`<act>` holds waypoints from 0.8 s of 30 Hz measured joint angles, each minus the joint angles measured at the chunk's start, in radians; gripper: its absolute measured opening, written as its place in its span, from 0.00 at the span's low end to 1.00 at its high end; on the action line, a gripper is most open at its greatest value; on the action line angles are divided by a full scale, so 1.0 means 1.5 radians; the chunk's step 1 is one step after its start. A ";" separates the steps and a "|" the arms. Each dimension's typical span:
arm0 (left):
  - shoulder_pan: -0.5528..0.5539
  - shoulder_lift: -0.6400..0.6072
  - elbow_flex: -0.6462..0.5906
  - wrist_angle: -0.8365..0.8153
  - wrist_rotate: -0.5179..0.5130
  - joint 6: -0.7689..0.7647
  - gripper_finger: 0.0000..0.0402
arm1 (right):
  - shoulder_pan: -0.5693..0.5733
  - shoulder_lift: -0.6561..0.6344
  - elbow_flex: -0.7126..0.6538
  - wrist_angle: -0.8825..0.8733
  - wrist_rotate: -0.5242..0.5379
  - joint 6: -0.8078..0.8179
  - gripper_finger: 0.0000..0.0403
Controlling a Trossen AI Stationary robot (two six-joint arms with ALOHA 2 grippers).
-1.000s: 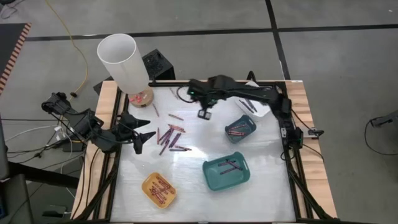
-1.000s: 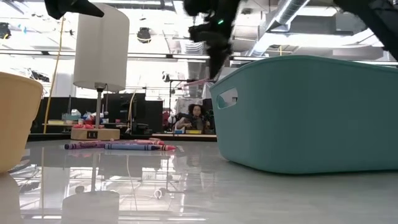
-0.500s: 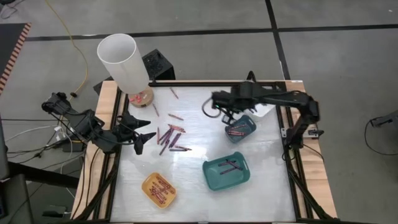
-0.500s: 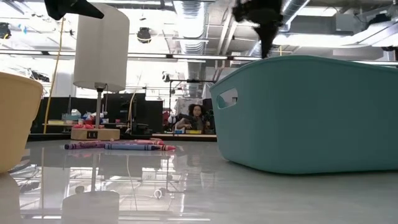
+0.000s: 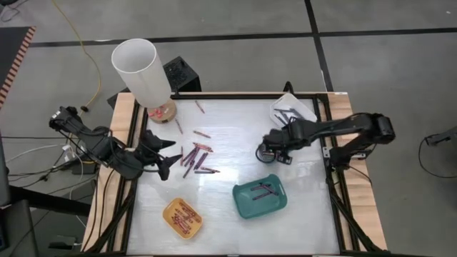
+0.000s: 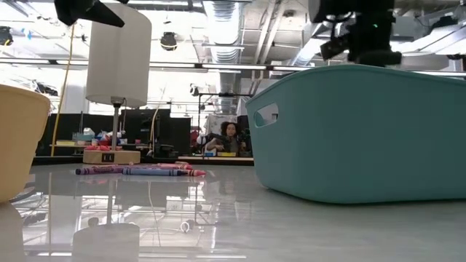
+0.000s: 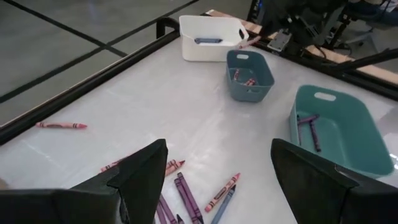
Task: Sort crayons
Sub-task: Put the pink crayon into the dark blue bin
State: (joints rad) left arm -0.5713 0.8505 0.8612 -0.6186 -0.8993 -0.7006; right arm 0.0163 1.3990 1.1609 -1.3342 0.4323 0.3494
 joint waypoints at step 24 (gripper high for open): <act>0.001 0.042 0.000 0.004 -0.003 -0.013 0.69 | -0.006 -0.003 -0.132 0.165 -0.078 -0.271 0.00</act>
State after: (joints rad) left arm -0.5705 0.9138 0.8612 -0.6128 -0.9040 -0.7208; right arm 0.0066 1.3952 0.9637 -1.0862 0.3155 -0.0572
